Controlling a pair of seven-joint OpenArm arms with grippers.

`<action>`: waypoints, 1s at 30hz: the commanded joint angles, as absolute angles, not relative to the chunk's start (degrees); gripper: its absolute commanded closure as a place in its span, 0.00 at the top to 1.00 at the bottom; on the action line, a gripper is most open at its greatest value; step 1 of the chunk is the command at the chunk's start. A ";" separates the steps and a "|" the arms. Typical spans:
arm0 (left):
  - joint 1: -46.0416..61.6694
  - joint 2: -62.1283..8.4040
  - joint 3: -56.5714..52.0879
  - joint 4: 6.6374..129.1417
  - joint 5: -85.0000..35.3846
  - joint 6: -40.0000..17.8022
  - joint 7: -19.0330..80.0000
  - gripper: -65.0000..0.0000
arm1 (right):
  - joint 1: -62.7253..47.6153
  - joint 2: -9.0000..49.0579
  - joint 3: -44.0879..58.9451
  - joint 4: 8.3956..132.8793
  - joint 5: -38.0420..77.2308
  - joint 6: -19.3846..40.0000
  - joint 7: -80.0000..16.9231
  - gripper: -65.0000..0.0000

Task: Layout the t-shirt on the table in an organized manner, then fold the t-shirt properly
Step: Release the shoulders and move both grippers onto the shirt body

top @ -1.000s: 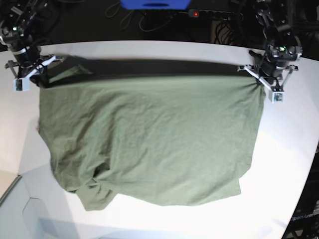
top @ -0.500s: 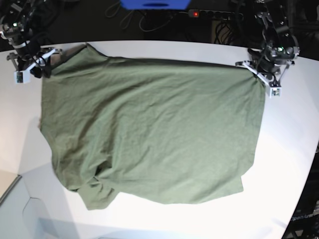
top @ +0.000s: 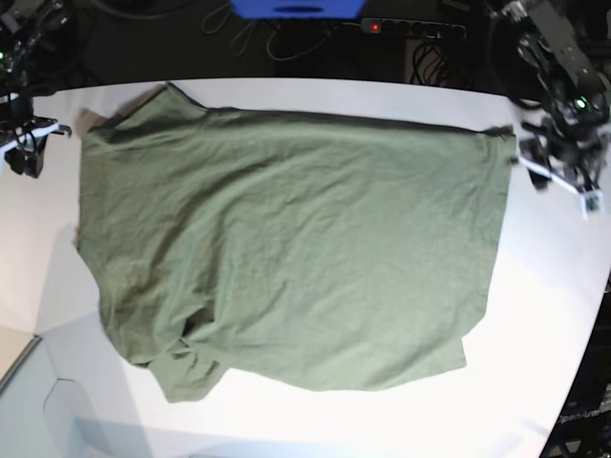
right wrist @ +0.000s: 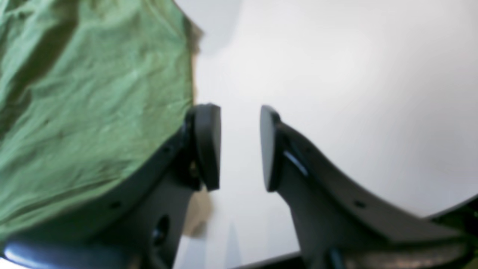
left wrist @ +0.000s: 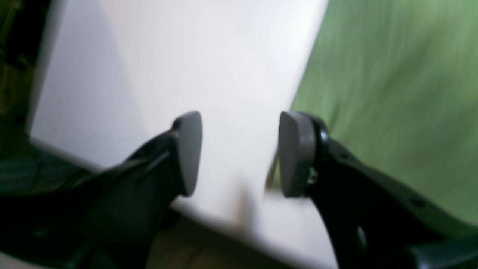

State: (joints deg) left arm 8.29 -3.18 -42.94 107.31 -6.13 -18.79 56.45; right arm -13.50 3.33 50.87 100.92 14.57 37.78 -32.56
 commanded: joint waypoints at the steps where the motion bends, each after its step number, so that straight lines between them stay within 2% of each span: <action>1: 5.93 -3.74 -43.30 108.44 -7.43 -18.77 55.34 0.49 | -11.56 4.18 49.89 101.76 15.43 38.20 -30.99 0.29; 5: -3.82 -3.21 -41.27 104.40 -10.24 -18.51 55.87 0.49 | -5.49 6.81 43.30 99.47 15.43 38.20 -31.08 0.28; 9: -9.19 -3.12 -32.57 94.73 -10.24 -18.07 55.43 0.48 | 2.95 11.38 37.76 89.27 15.43 38.11 -31.08 0.28; 12: -11.38 -3.12 -27.91 86.46 -10.42 -18.15 54.81 0.35 | 8.40 14.37 34.68 80.22 15.34 38.02 -30.64 0.25; 17: -12.88 -3.12 -26.86 76.44 -10.24 -18.07 47.08 0.00 | 16.57 18.59 28.53 66.33 15.34 38.02 -30.46 0.07; 20: -12.88 -3.12 -26.77 71.52 -10.15 -18.07 42.33 0.01 | 20.09 20.00 25.19 59.03 13.76 35.74 -29.85 0.01; 25: -13.58 -3.82 -26.77 64.40 -10.07 -18.07 39.16 0.00 | 21.41 18.86 24.31 50.68 8.57 34.68 -23.08 0.00; 30: -11.12 -5.32 -26.77 63.78 -10.07 -18.07 39.52 0.00 | 17.71 18.07 24.31 52.70 4.70 34.59 -21.41 0.00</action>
State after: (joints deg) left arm -11.51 -4.67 -26.63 63.61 -11.73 -18.72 37.19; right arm 17.06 16.93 23.99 51.94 4.69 34.48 -21.78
